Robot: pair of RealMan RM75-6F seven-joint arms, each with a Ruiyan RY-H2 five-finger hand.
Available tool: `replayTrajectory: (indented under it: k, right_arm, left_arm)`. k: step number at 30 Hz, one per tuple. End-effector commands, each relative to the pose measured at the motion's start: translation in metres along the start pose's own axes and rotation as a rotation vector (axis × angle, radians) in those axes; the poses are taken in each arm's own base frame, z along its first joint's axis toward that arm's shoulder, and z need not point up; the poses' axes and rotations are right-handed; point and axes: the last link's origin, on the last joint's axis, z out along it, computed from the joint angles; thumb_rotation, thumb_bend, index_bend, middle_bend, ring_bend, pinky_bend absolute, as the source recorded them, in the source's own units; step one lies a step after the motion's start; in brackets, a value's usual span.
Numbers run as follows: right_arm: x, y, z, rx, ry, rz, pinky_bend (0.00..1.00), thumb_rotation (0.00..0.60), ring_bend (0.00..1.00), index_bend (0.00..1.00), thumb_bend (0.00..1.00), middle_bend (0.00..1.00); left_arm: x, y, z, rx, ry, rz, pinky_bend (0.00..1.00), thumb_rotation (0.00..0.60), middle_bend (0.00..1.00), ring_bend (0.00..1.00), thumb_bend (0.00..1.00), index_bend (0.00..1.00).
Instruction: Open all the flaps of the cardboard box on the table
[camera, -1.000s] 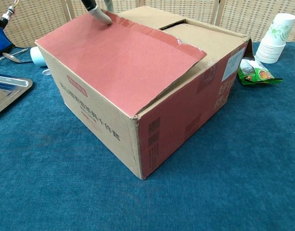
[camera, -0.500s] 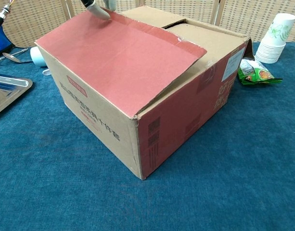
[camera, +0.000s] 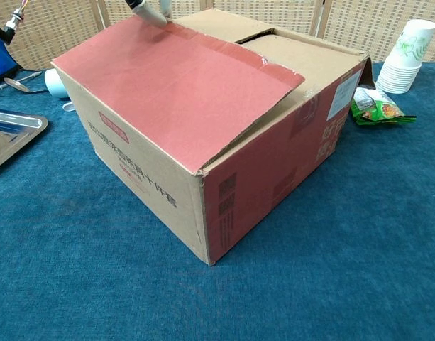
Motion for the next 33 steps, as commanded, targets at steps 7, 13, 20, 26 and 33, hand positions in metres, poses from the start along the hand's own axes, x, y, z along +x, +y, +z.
replayTrajectory:
  k: [7,13,20,26,33]
  right_arm:
    - [-0.0020,-0.0012,-0.0003,0.002,-0.009,-0.003,0.16,0.600,0.00,0.12,0.14,0.13]
    - [-0.0022,-0.0013,-0.0001,-0.001,-0.008,-0.004,0.16,0.600,0.00,0.12,0.15,0.14]
    - [-0.0029,-0.0017,-0.0001,0.000,-0.011,-0.003,0.16,0.600,0.00,0.11,0.15,0.14]
    - [-0.0036,-0.0020,-0.0001,0.001,-0.012,-0.005,0.16,0.600,0.00,0.11,0.15,0.14]
    - [-0.0038,-0.0026,-0.0003,0.003,-0.013,-0.006,0.16,0.600,0.00,0.10,0.14,0.14]
  left_arm:
    - [-0.0021,-0.0024,0.0017,0.005,0.065,0.050,0.00,0.518,0.32,0.07,0.00,0.51]
    - [-0.0027,-0.0067,0.0011,0.013,0.058,0.165,0.00,0.600,0.17,0.00,0.19,0.24]
    - [0.0018,-0.0045,0.0010,0.019,0.069,0.172,0.00,0.600,0.08,0.00,0.48,0.10]
    - [0.0020,0.0003,0.0001,0.029,0.097,0.007,0.00,0.498,0.08,0.00,0.02,0.20]
    - [0.0015,0.0031,0.0012,0.080,0.120,-0.093,0.00,0.030,0.08,0.00,0.00,0.38]
